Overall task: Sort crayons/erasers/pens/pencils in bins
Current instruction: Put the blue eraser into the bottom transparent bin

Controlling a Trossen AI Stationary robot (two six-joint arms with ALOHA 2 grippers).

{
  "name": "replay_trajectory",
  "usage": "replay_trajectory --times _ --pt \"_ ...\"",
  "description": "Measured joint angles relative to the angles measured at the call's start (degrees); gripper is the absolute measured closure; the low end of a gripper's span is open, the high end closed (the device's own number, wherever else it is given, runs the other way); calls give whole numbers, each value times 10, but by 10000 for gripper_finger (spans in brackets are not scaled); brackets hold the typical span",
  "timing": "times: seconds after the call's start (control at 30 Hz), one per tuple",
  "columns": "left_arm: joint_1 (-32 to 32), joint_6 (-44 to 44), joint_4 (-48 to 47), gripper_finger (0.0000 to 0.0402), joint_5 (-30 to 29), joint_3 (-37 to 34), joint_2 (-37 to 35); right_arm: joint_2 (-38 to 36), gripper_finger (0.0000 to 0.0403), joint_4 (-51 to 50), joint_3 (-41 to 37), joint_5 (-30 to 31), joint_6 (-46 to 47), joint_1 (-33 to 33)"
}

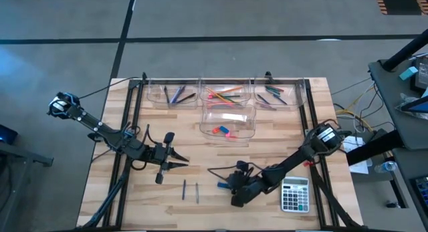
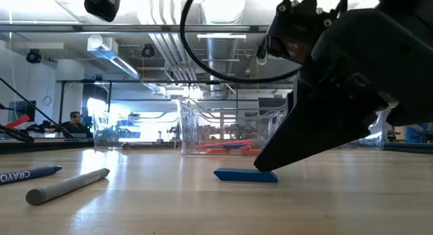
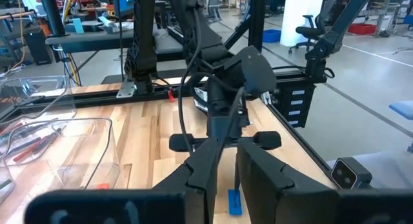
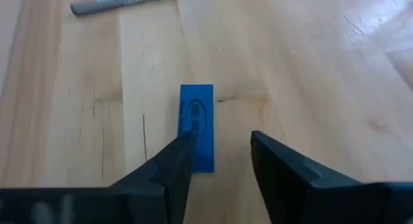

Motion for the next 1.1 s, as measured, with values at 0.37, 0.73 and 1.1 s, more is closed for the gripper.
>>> replay_trajectory --times 0.37,0.73,1.1 --pt "0 0 0 355 0 0 0 1 251 24 -4 1 3 8" --pt "0 0 0 355 0 -1 0 55 252 4 58 -13 -7 16" --pt "0 0 0 355 0 -1 0 59 309 -56 92 -18 -51 16"
